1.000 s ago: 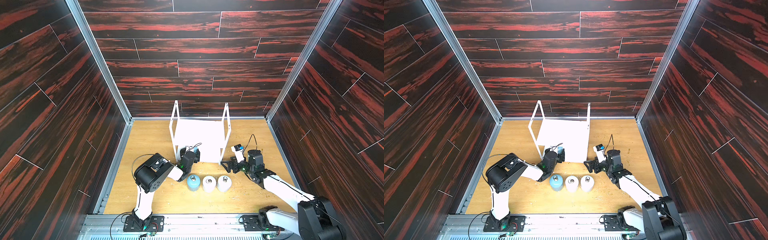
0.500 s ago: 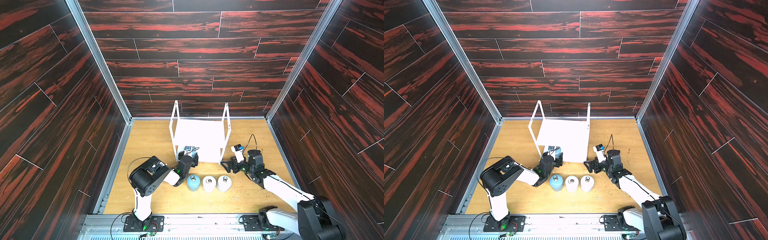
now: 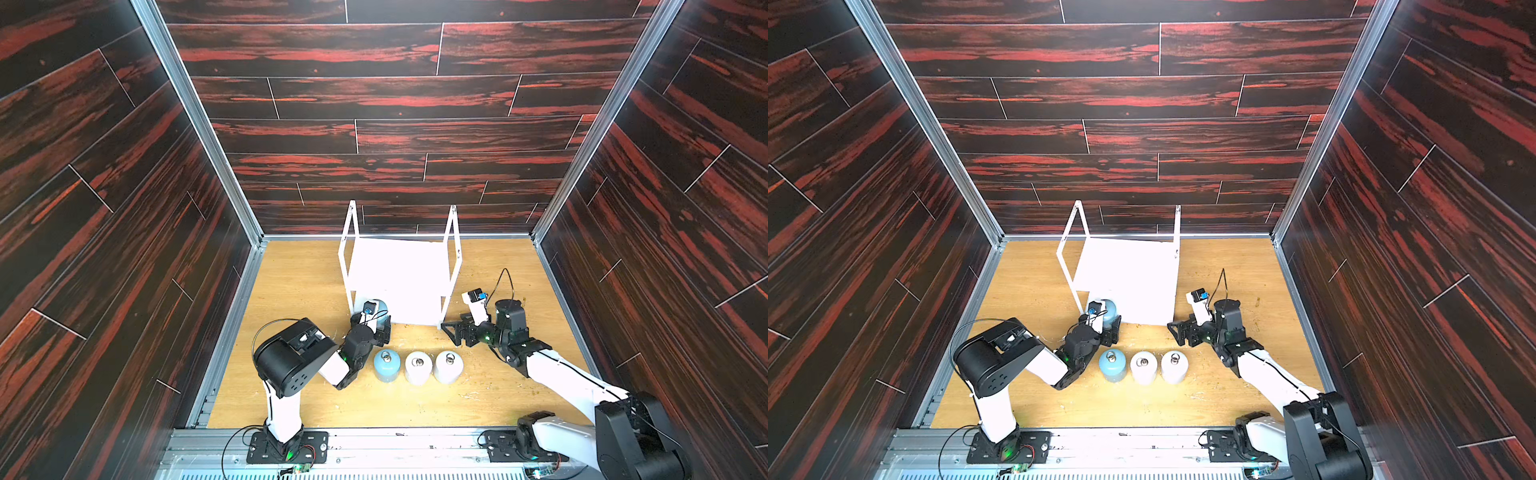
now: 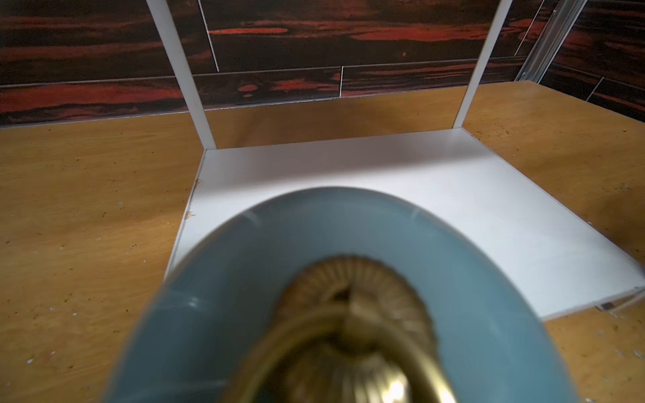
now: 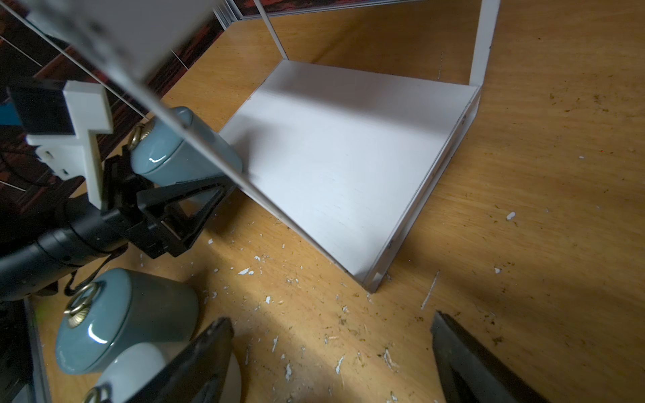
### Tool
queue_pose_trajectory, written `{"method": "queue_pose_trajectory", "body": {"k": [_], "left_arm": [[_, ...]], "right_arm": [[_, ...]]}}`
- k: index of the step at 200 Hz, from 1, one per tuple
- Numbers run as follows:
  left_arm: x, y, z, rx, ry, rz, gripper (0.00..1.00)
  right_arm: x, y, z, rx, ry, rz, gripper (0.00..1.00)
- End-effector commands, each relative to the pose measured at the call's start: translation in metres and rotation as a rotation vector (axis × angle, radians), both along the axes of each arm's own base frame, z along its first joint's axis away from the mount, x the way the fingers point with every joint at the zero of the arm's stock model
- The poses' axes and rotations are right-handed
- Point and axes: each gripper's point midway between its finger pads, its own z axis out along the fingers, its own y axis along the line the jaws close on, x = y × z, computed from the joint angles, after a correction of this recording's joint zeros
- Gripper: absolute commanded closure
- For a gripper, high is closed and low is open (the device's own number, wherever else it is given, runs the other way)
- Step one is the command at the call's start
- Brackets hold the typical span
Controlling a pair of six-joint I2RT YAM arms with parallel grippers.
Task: Remove the tea canisters from the shelf
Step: Pick up the tea canister from the shelf.
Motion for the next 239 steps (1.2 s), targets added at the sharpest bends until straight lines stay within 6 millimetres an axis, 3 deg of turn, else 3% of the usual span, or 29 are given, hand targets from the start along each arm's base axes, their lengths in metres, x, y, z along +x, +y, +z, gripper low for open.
{"method": "queue_pose_trajectory", "body": {"k": [1,98,104,126,239], "left_arm": [[-0.002,-0.005,0.032,-0.069,-0.094,-0.030,0.18],[-0.017,0.001,0.041,-0.060,-0.109,-0.061,0.18],[-0.018,0.001,0.052,-0.075,-0.130,-0.065,0.18],[-0.023,0.003,0.054,-0.069,-0.129,-0.065,0.18],[-0.046,0.028,0.046,-0.054,-0.088,-0.022,0.18]], "right_arm": [[-0.003,0.003,-0.003,-0.003,0.009,0.022,0.07],[-0.003,0.004,-0.004,-0.003,0.014,0.027,0.07],[-0.002,0.004,-0.004,-0.003,0.013,0.026,0.07],[-0.003,0.004,-0.005,-0.003,0.016,0.029,0.07],[-0.003,0.004,-0.004,-0.003,0.013,0.029,0.07]]}}
